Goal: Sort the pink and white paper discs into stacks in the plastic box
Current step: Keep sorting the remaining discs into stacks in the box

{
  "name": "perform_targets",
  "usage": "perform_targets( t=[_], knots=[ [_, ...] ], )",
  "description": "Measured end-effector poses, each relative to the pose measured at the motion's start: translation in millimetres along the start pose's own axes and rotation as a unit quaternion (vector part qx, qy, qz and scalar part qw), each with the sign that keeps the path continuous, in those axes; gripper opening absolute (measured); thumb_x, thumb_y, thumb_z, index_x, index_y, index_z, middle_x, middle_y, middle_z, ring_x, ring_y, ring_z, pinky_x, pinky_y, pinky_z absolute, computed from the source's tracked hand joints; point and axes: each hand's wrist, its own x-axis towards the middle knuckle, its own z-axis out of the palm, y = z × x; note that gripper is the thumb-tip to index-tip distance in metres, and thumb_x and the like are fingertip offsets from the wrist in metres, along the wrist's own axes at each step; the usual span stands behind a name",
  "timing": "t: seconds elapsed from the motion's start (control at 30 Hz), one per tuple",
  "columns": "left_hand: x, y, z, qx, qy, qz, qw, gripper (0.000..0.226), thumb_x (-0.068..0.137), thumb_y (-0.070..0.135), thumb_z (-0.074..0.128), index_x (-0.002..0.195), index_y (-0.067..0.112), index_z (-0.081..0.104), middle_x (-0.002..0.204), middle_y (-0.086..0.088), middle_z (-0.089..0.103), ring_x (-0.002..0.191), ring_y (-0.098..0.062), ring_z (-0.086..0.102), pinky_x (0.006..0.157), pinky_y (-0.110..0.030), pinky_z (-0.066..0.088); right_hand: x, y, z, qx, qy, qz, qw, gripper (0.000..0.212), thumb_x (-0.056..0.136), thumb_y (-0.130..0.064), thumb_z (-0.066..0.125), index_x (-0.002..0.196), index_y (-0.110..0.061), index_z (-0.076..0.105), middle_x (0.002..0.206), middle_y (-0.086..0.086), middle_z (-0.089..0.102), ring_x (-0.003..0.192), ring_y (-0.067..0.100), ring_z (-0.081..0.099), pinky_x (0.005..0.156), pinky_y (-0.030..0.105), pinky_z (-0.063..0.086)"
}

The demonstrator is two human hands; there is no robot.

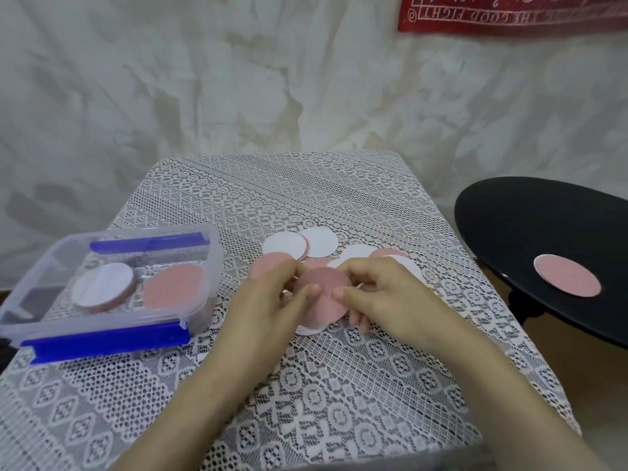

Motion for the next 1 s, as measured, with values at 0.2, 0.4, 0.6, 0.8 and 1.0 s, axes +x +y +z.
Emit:
perform_targets(
  t=[0.2, 0.4, 0.6, 0.8, 1.0],
  knots=[
    [4, -8, -8, 0.016, 0.015, -0.045, 0.999, 0.009, 0.099, 0.031, 0.057, 0.092, 0.027, 0.061, 0.086, 0.012, 0.068, 0.081, -0.005, 0.060, 0.075, -0.040, 0.053, 14, 5, -13, -0.253, 0.048, 0.038, 0.966, 0.030, 0.093, -0.036, 0.068, 0.123, -0.035, 0.066, 0.095, -0.013, 0.065, 0.082, 0.005, 0.061, 0.074, 0.032, 0.049],
    [2, -9, -8, 0.070, -0.007, -0.052, 0.996, 0.006, 0.100, 0.024, 0.051, 0.100, 0.028, 0.056, 0.076, 0.009, 0.063, 0.068, -0.007, 0.056, 0.066, -0.035, 0.048, 20, -1, -11, -0.331, 0.012, 0.087, 0.939, 0.053, 0.081, -0.055, 0.075, 0.129, -0.044, 0.055, 0.115, -0.014, 0.050, 0.104, 0.013, 0.057, 0.090, 0.040, 0.049],
    [2, -7, -6, 0.061, -0.010, -0.064, 0.996, 0.016, 0.094, 0.026, 0.059, 0.109, 0.033, 0.057, 0.069, 0.008, 0.061, 0.060, -0.011, 0.052, 0.060, -0.032, 0.044, 21, 6, -13, -0.261, 0.085, 0.059, 0.960, 0.017, 0.092, -0.035, 0.069, 0.088, -0.026, 0.055, 0.086, -0.011, 0.060, 0.079, 0.012, 0.056, 0.063, 0.029, 0.039],
    [1, -7, -5, 0.047, 0.007, -0.056, 0.997, 0.023, 0.101, 0.025, 0.051, 0.120, 0.036, 0.059, 0.097, 0.017, 0.069, 0.083, 0.001, 0.061, 0.077, -0.033, 0.053, 15, 11, -20, -0.050, 0.180, 0.017, 0.982, 0.013, 0.101, -0.022, 0.058, 0.088, -0.022, 0.059, 0.080, -0.005, 0.065, 0.056, 0.015, 0.056, 0.047, 0.032, 0.046],
    [2, 1, 1, -0.099, -0.030, -0.046, 0.994, 0.030, 0.106, 0.016, 0.043, 0.110, 0.034, 0.066, 0.073, 0.025, 0.066, 0.069, 0.004, 0.061, 0.059, -0.019, 0.046, 6, 12, -8, -0.015, 0.068, 0.000, 0.998, 0.008, 0.096, -0.024, 0.068, 0.088, -0.026, 0.068, 0.075, -0.007, 0.062, 0.054, 0.017, 0.058, 0.047, 0.031, 0.051]
  ],
)
